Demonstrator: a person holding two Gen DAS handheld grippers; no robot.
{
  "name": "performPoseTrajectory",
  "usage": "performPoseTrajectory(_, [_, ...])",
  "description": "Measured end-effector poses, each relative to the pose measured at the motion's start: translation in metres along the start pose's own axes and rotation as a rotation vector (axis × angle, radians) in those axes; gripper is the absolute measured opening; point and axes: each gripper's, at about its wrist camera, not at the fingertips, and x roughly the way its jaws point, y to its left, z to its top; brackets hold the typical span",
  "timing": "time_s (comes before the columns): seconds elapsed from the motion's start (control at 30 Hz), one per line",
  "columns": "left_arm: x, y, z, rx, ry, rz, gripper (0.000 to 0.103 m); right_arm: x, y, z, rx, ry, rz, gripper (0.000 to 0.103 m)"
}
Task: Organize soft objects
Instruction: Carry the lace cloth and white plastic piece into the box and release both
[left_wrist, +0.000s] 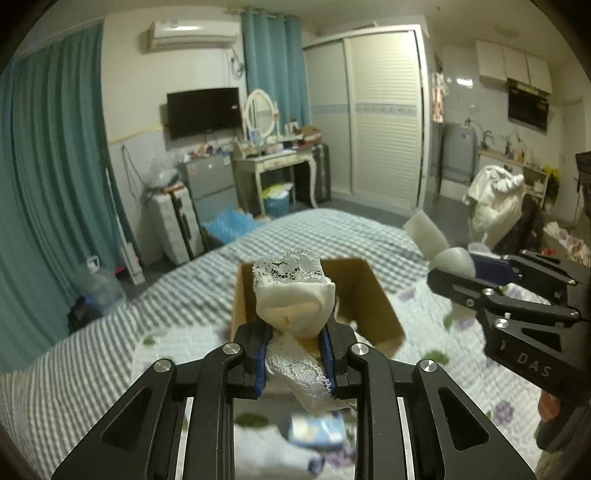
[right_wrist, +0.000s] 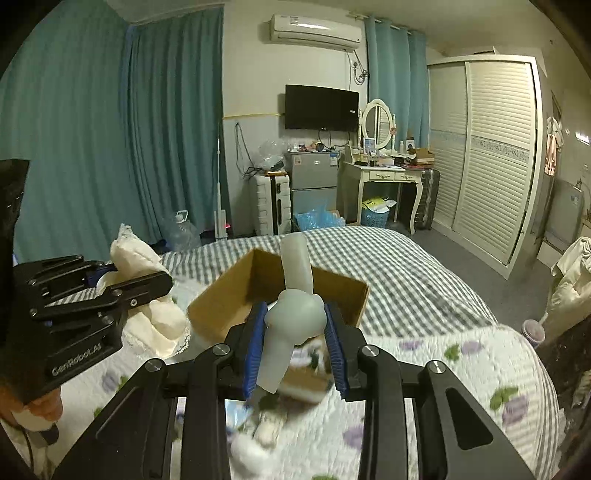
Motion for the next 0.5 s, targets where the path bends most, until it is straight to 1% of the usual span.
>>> performPoseTrajectory(0.1, [0.028,0.003,0.009,0.003,0.008,0.002,0.022,0.028,-0.004,0.013,0.015,0.02,-0.003,0.031])
performPoseTrajectory(0.2, [0.059,0.005,0.011,0.0,0.027,0.0,0.022,0.06,-0.007,0.016,0.016,0.05,-0.018,0.031])
performPoseTrajectory(0.27, [0.081,0.008,0.008,-0.008,0.041,-0.014,0.022,0.084,-0.01,0.014,0.02,0.074,-0.024,0.031])
performPoseTrajectory(0.37, [0.103,0.009,-0.001,0.004,0.065,-0.009,0.022,0.114,-0.016,0.006,0.038,0.108,-0.027,0.031])
performPoseTrajectory(0.43, [0.115,0.008,-0.008,0.02,0.084,0.007,0.022,0.133,-0.022,-0.003,0.054,0.133,-0.027,0.031])
performPoseTrajectory(0.5, [0.123,0.008,-0.015,0.024,0.092,0.006,0.022,0.147,-0.028,-0.013,0.068,0.15,-0.026,0.031])
